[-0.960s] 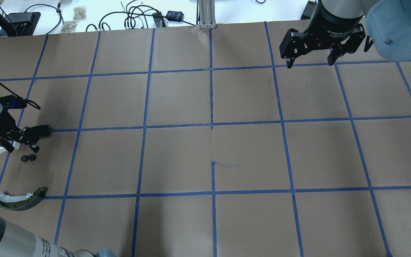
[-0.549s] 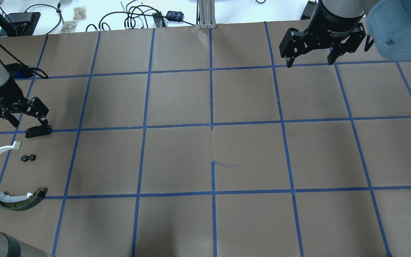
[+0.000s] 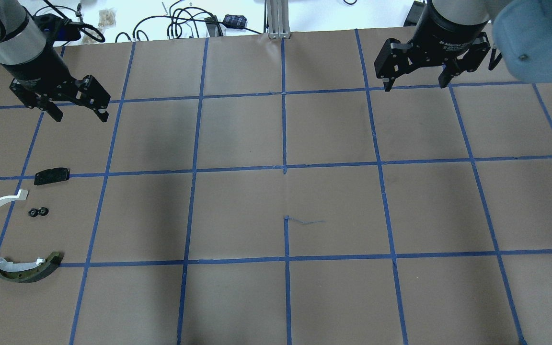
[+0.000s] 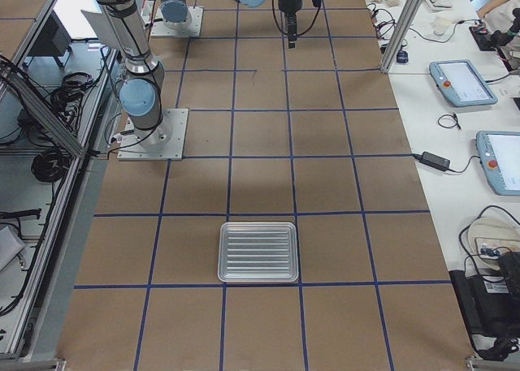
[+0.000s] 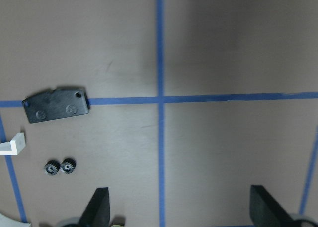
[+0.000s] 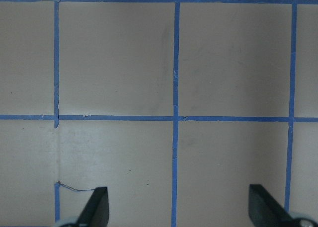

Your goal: Place bearing gear from tray to pile

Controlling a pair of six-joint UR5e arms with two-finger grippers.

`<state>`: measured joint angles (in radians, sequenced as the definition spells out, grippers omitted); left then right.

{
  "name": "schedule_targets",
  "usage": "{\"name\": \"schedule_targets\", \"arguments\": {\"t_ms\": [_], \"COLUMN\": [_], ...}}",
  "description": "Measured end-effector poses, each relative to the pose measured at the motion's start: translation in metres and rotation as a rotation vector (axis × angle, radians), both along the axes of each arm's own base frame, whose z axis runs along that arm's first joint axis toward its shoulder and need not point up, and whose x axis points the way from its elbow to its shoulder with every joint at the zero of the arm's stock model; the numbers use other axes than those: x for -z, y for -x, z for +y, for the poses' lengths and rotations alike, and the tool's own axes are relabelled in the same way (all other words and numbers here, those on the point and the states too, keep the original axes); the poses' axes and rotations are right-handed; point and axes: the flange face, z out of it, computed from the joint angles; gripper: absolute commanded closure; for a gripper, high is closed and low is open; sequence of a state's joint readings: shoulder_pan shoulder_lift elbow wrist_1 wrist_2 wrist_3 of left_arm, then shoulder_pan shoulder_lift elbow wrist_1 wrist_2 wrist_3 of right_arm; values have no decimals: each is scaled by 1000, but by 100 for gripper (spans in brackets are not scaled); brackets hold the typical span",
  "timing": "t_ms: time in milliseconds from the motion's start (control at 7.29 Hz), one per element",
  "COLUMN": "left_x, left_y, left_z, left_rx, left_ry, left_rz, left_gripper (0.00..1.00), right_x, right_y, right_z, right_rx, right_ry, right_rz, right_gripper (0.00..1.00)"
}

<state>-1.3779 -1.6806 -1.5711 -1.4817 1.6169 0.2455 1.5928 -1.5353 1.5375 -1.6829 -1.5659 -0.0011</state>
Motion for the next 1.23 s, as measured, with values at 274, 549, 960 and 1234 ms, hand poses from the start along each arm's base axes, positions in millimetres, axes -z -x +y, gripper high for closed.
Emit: {"name": "schedule_targets", "arguments": {"t_ms": [274,549,960,1234], "left_x": [-31,-29,-29,-31], "left_y": [63,86,87,83], "left_z": [27,45,60,68], "left_rx": [37,55,47,44], "left_ry": [63,51,-2,-31], "left_rz": [-12,-6,22,25], "left_gripper": [0,0,0,0], "right_x": [0,1,0,0], "right_y": [-1,-1,-1,-1], "right_z": [0,0,0,0], "right_rx": [-3,-6,-8,-9], "right_ry": [0,-1,1,1], "right_rz": [-2,-3,-2,-4], "right_gripper": [0,0,0,0]}}
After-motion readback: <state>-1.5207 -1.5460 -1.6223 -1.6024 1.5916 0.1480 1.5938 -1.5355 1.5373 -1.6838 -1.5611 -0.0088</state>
